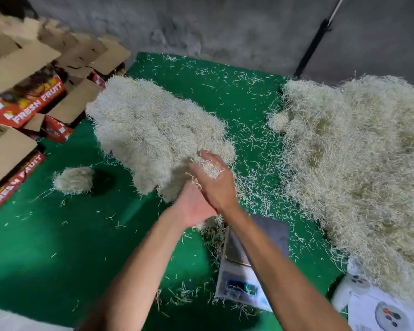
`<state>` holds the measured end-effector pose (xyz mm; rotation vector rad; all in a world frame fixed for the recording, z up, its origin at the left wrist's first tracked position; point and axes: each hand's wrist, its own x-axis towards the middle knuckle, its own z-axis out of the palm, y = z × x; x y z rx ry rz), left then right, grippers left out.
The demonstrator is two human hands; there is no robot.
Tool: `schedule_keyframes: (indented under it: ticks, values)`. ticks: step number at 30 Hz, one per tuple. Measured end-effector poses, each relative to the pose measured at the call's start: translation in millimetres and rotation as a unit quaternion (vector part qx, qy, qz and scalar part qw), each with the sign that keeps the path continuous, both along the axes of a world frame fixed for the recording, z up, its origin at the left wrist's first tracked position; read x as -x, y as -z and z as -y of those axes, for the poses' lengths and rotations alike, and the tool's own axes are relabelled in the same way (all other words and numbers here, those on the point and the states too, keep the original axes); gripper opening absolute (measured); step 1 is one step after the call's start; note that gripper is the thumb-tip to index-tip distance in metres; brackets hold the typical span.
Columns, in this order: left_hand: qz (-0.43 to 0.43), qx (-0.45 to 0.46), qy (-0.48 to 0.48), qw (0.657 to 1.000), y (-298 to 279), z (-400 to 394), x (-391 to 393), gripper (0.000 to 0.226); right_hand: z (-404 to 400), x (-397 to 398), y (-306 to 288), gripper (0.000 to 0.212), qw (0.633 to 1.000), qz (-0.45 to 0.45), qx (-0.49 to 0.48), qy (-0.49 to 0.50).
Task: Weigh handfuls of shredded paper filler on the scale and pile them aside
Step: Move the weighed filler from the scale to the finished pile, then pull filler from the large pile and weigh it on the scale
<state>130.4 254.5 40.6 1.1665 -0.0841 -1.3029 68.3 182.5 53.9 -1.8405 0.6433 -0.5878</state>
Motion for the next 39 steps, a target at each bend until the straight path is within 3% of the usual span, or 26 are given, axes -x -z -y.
schedule_keyframes:
  ticks: [3, 5, 7, 8, 11, 13, 16, 21, 25, 26, 29, 30, 35, 39]
  values:
    - [0.094, 0.029, -0.101, 0.99, -12, -8, -38, 0.025, -5, -4, 17, 0.043, 0.998, 0.024, 0.046, -0.019]
    - [-0.011, 0.039, -0.155, 0.987, -11, -7, -38, 0.045, -27, -15, 28, 0.038, 0.989, 0.071, 0.121, -0.051]
    - [-0.163, 0.13, -0.181, 0.961, -6, 2, -22, 0.033, -35, -36, 28, 0.023, 0.982, 0.103, 0.152, -0.037]
    - [-0.189, 0.147, -0.188, 0.952, -14, 7, -16, 0.034, -28, -47, 26, 0.016, 0.986, 0.101, 0.132, -0.012]
    - [-0.156, 0.022, -0.119, 0.98, -22, 9, -42, 0.067, 9, -62, 24, 0.027, 0.996, 0.036, 0.074, 0.035]
    - [-0.171, 0.005, -0.135, 0.976, -19, 7, -72, 0.065, 13, -61, 37, 0.043, 0.993, 0.005, 0.116, -0.02]
    - [-0.146, -0.047, -0.182, 0.971, -6, 12, -101, 0.069, -2, -71, 55, 0.041, 0.976, 0.017, 0.208, -0.065]
    - [-0.216, 0.089, -0.141, 0.962, 3, -1, -127, 0.085, 48, -144, 21, 0.055, 0.955, -0.066, 0.284, -0.053]
    - [-0.142, 0.07, -0.266, 0.951, 13, -17, -168, 0.071, 58, -209, -8, 0.041, 0.917, 0.027, 0.397, 0.004]
    - [-0.117, 0.052, -0.276, 0.953, 16, -21, -174, 0.066, 59, -218, -8, 0.046, 0.906, 0.0, 0.423, -0.03]
    - [-0.071, -0.006, -0.272, 0.96, 22, -27, -178, 0.054, 62, -220, 18, 0.061, 0.848, -0.234, 0.452, -0.151]
    - [-0.059, -0.022, -0.269, 0.961, 22, -25, -176, 0.051, 63, -211, 29, 0.061, 0.84, -0.272, 0.438, -0.167]
    - [-0.019, -0.031, -0.222, 0.974, 12, 5, -152, 0.034, 62, -158, 31, 0.048, 0.925, -0.1, 0.353, -0.101]
    - [0.015, -0.025, -0.144, 0.989, -1, 46, -114, 0.027, 79, -93, 24, 0.035, 0.956, -0.085, 0.276, -0.043]
